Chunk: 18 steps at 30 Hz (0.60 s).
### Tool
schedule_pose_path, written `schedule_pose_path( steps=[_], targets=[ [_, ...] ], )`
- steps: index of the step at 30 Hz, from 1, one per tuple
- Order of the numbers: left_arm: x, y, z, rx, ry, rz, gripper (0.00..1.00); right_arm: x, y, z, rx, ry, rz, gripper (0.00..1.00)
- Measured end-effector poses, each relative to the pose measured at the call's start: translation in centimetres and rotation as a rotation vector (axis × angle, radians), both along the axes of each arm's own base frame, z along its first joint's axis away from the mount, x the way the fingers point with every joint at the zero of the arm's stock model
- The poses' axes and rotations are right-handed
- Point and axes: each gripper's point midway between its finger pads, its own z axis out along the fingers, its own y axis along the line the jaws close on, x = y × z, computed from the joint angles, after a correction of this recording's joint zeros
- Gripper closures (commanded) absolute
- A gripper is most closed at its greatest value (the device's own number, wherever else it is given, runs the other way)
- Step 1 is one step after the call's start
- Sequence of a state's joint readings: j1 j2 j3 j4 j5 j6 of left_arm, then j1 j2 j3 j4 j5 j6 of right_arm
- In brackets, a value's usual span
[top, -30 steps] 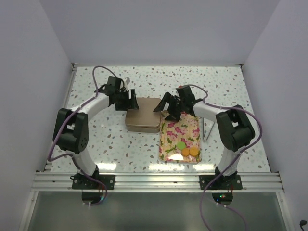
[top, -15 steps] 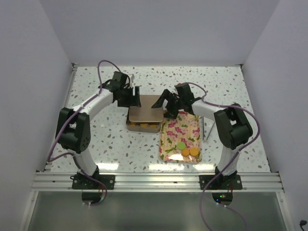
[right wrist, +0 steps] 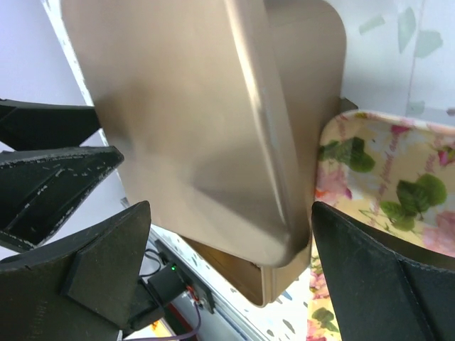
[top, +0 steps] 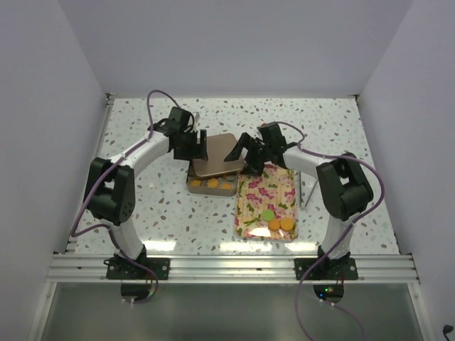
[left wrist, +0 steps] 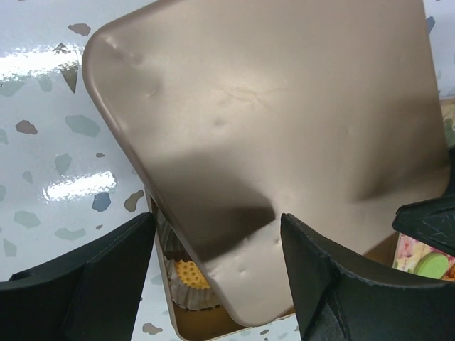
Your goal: Pack the cookies
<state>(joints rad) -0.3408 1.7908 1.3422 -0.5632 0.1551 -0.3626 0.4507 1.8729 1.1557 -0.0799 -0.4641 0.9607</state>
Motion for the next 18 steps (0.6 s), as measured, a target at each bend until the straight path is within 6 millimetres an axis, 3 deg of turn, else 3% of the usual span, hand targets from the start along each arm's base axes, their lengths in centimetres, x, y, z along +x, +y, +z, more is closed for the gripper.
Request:
schedule_pose_path(
  steps=[7,18],
  targets=[
    [-0.7,0.4,-1.3,0.017,0.021,0.006,0.25,-1.9,0.0,-0.7,-0.022,0.03,0.025,0.02],
    [-0.8,0.9,-1.7,0.039,-0.001,0.001,0.32,-2.7,-0.5,1.7,-0.039,-0.009,0.046,0.01]
  ],
)
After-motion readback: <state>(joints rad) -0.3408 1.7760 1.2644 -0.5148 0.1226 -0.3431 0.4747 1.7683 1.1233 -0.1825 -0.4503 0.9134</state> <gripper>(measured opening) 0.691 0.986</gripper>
